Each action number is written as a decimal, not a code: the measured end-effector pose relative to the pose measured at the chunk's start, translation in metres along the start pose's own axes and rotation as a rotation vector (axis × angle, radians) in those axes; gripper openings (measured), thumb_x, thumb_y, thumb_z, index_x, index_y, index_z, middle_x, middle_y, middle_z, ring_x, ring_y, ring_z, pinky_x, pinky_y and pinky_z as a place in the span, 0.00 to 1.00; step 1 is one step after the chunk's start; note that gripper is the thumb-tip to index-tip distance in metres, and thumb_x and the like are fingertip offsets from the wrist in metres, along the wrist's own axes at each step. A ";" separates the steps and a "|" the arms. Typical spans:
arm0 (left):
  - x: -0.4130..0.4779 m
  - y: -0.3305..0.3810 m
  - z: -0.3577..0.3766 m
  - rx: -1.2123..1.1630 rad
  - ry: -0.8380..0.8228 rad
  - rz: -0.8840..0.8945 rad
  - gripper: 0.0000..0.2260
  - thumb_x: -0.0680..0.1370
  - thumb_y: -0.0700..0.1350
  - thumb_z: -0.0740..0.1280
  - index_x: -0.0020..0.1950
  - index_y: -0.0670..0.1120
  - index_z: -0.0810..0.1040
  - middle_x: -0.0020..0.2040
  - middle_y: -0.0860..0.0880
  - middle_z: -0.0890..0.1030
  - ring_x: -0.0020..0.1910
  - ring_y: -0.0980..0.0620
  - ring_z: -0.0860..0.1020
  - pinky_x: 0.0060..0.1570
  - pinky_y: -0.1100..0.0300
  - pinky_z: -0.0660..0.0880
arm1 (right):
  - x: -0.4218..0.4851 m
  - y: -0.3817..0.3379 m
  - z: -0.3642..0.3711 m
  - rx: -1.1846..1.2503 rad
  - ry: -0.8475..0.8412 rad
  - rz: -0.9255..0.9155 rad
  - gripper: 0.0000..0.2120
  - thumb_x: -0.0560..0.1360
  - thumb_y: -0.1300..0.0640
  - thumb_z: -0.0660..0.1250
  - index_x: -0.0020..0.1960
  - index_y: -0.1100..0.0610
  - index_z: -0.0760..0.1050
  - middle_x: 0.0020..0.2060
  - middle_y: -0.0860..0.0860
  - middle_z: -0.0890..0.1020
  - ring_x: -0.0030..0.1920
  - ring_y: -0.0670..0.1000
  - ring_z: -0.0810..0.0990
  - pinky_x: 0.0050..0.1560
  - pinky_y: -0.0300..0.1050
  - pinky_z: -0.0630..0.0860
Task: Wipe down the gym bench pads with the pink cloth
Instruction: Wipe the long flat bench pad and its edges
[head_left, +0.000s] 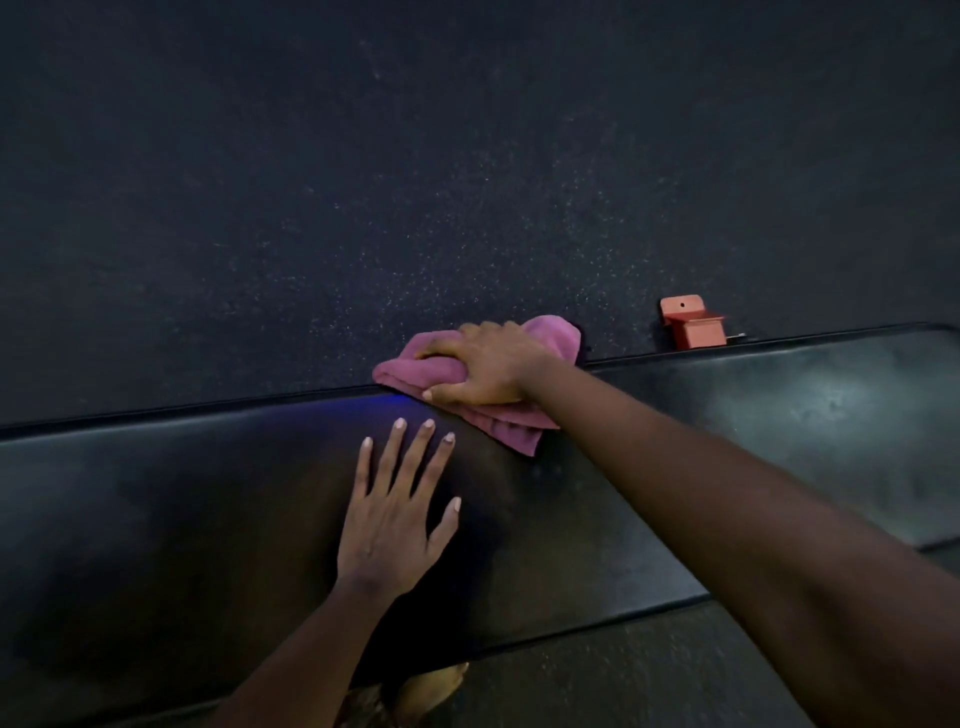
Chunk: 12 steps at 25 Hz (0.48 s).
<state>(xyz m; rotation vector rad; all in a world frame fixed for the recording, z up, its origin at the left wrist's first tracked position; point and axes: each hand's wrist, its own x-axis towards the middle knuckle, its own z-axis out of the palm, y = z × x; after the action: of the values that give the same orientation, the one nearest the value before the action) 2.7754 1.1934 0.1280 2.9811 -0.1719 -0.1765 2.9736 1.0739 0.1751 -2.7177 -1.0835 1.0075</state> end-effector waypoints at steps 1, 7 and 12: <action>-0.001 0.000 -0.001 -0.002 -0.007 -0.001 0.29 0.76 0.58 0.51 0.76 0.49 0.54 0.76 0.46 0.57 0.75 0.45 0.52 0.72 0.45 0.46 | 0.003 -0.003 0.002 0.001 -0.002 0.015 0.29 0.71 0.30 0.56 0.69 0.37 0.59 0.62 0.54 0.73 0.62 0.57 0.71 0.60 0.55 0.65; 0.001 0.004 -0.006 -0.008 -0.053 -0.035 0.28 0.76 0.57 0.51 0.75 0.50 0.55 0.75 0.46 0.59 0.76 0.46 0.50 0.72 0.45 0.46 | -0.012 0.003 0.012 -0.061 0.083 0.063 0.32 0.71 0.28 0.54 0.71 0.40 0.59 0.64 0.57 0.70 0.63 0.58 0.70 0.61 0.56 0.66; 0.016 0.040 -0.012 -0.056 -0.036 -0.147 0.25 0.77 0.55 0.51 0.73 0.49 0.59 0.74 0.45 0.63 0.74 0.45 0.53 0.72 0.45 0.45 | -0.029 0.036 0.013 -0.003 0.078 0.075 0.29 0.72 0.29 0.54 0.69 0.40 0.62 0.64 0.56 0.71 0.63 0.58 0.70 0.62 0.56 0.67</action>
<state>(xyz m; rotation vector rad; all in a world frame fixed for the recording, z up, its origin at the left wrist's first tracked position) 2.7884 1.1542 0.1446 2.9357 0.0476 -0.2483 2.9717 1.0261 0.1714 -2.7936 -0.9792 0.9004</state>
